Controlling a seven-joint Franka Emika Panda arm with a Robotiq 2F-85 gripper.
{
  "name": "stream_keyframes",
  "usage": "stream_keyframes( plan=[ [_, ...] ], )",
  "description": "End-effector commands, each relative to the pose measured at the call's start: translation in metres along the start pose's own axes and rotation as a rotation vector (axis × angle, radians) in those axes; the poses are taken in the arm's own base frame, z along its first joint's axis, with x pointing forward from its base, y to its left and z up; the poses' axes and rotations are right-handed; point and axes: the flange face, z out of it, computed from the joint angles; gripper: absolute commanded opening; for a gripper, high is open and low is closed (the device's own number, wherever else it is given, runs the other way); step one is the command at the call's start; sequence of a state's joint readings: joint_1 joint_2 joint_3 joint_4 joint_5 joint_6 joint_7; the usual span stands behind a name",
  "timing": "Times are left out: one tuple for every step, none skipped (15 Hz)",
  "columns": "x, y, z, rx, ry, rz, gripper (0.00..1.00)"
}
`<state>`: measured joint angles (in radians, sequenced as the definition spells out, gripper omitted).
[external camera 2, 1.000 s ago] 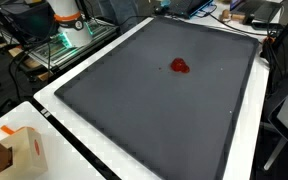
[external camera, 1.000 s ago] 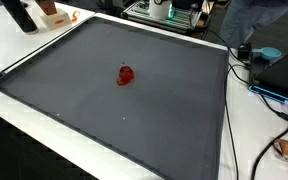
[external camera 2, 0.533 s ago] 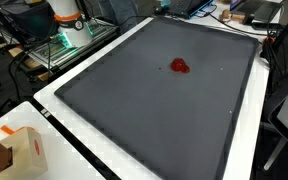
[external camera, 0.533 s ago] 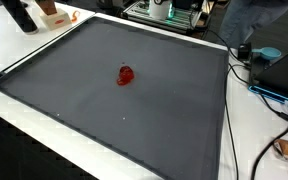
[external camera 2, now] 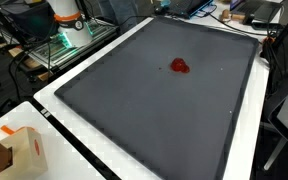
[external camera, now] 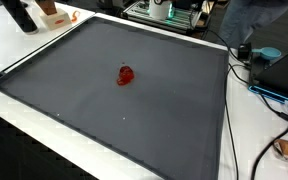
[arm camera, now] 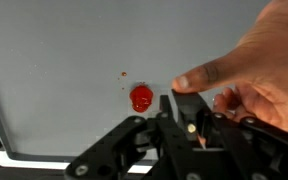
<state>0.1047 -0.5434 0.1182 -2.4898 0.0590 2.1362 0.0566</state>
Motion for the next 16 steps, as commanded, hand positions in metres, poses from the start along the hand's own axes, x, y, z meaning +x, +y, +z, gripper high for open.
stream_keyframes(
  plan=[
    [0.0009,0.0007,0.0021,0.019,0.004,-0.011,0.01],
    [0.0011,0.001,0.0017,0.019,0.006,-0.012,0.0],
    [0.0012,0.001,0.0019,0.018,0.004,-0.011,0.02],
    [0.0012,0.0011,0.0019,0.019,0.004,-0.011,0.03],
    [0.0006,0.0002,-0.0009,0.001,0.0,-0.003,0.03],
    [0.0007,0.0002,-0.001,0.0,0.0,-0.003,0.13],
    [0.0008,0.0002,-0.0013,0.0,0.001,-0.003,0.13],
    [0.0009,0.0001,-0.0016,0.0,0.002,-0.003,0.13],
    [0.001,0.0001,-0.0017,0.0,0.002,-0.003,0.13],
    [0.001,0.0001,-0.0017,0.0,0.002,-0.003,0.13],
    [0.001,0.0001,-0.0017,0.0,0.002,-0.003,0.13],
    [0.001,0.0001,-0.0017,0.0,0.002,-0.003,0.13],
    [0.001,0.0001,-0.0017,0.0,0.002,-0.003,0.13],
    [0.001,0.0001,-0.0017,0.0,0.002,-0.003,0.13],
    [0.001,0.0001,-0.0017,0.0,0.002,-0.003,0.13],
    [0.001,0.0001,-0.0018,0.0,0.002,-0.003,0.13]
  ],
)
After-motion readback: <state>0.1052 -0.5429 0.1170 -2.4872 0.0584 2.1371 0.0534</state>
